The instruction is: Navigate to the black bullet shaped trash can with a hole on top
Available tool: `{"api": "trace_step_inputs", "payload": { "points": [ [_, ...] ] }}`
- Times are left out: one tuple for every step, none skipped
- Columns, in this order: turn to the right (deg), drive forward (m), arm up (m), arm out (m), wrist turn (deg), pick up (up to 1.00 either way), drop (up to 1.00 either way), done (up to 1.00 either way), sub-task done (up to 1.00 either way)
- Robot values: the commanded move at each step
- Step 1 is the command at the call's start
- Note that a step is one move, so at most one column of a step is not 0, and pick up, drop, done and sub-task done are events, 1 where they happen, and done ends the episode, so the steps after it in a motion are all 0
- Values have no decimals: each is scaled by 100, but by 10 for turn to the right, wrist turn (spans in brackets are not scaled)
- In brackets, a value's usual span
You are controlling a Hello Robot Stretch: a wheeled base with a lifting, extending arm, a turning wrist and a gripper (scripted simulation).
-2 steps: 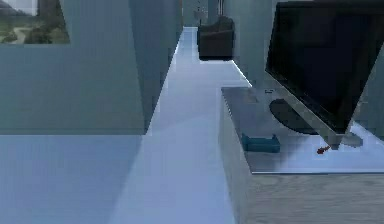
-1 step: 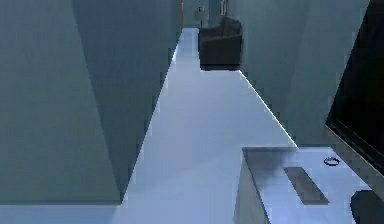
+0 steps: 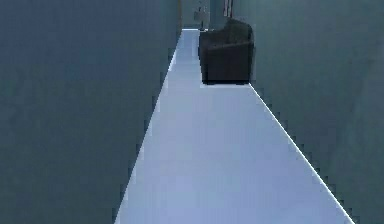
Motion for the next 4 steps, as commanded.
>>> {"api": "trace_step_inputs", "payload": {
  "points": [
    [0,100,0,0,0,0,0,0,0],
    [0,100,0,0,0,0,0,0,0],
    [0,100,0,0,0,0,0,0,0],
    [0,75,0,0,0,0,0,0,0]
  ]
}}
